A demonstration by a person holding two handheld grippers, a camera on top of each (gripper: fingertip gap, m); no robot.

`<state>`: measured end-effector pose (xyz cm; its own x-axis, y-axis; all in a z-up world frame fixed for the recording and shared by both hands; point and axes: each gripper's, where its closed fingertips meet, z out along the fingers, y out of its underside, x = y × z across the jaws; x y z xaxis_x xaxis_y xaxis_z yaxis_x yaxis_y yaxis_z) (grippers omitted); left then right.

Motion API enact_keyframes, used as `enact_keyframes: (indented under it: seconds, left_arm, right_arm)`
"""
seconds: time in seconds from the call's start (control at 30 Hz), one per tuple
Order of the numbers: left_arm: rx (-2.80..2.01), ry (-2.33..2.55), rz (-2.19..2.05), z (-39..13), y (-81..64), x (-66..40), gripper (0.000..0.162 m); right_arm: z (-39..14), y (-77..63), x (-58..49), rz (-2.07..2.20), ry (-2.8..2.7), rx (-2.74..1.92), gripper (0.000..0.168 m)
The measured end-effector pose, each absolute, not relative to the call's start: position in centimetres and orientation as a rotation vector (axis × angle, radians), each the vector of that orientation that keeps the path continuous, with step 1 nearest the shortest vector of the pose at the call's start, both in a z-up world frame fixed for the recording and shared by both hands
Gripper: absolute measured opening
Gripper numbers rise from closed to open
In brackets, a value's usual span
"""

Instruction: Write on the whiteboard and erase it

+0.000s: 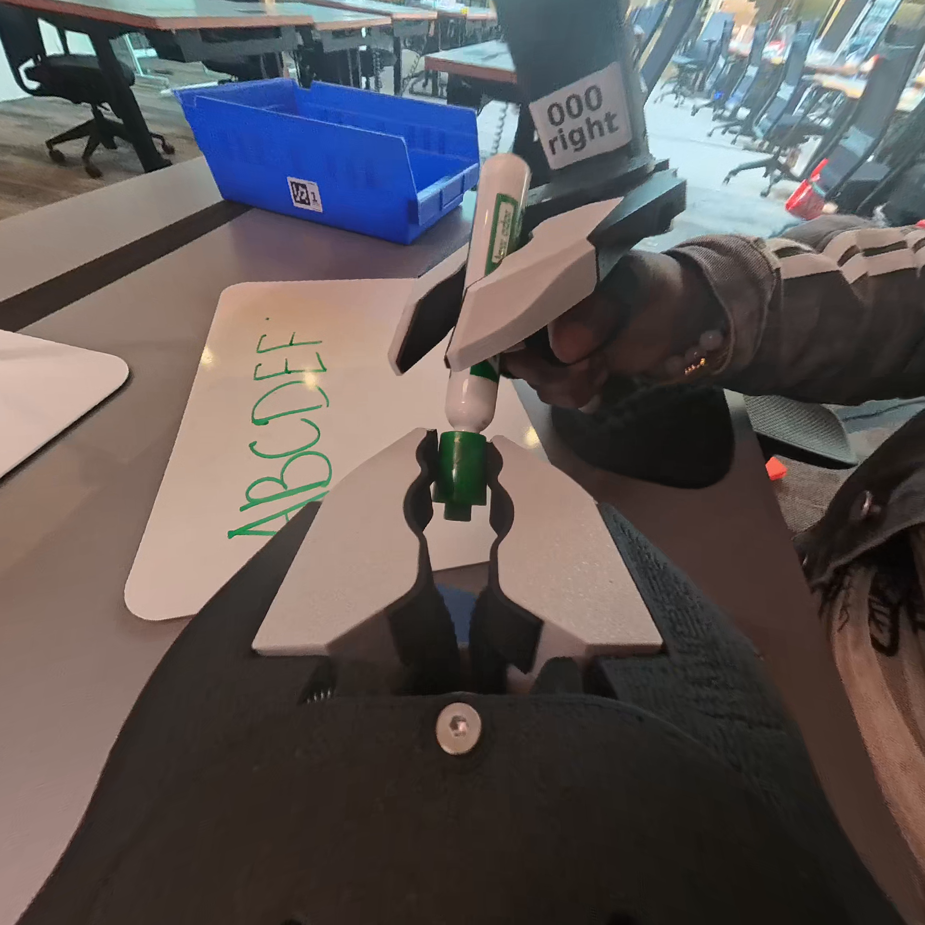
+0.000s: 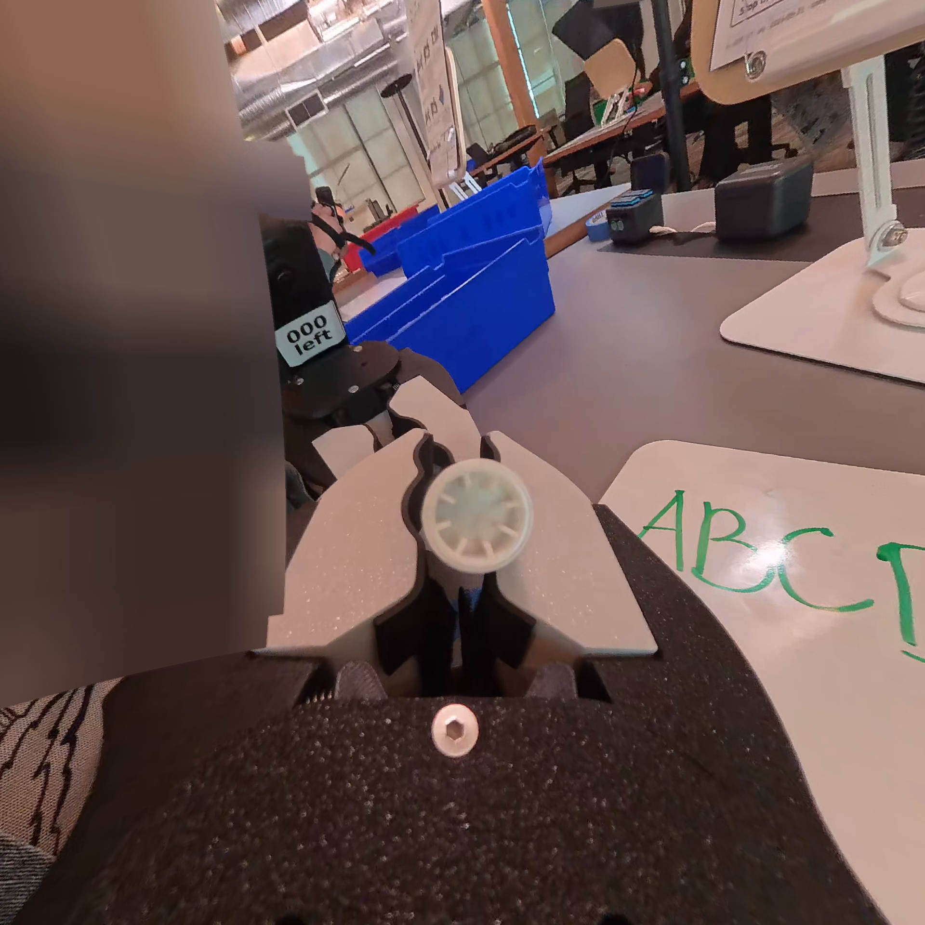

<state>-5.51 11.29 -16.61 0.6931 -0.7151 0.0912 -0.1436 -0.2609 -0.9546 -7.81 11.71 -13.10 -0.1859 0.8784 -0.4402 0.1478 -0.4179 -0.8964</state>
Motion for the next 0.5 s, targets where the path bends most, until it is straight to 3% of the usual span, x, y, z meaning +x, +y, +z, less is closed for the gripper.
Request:
enact_keyframes:
  seconds: [0.5]
  left_arm:
    - [-1.78, 0.802, -0.602, -17.9, 11.1, -5.1, 0.019]
  right_arm:
    - [-13.5, 10.5, -9.0, 1.498, -1.414, -1.458, 0.02]
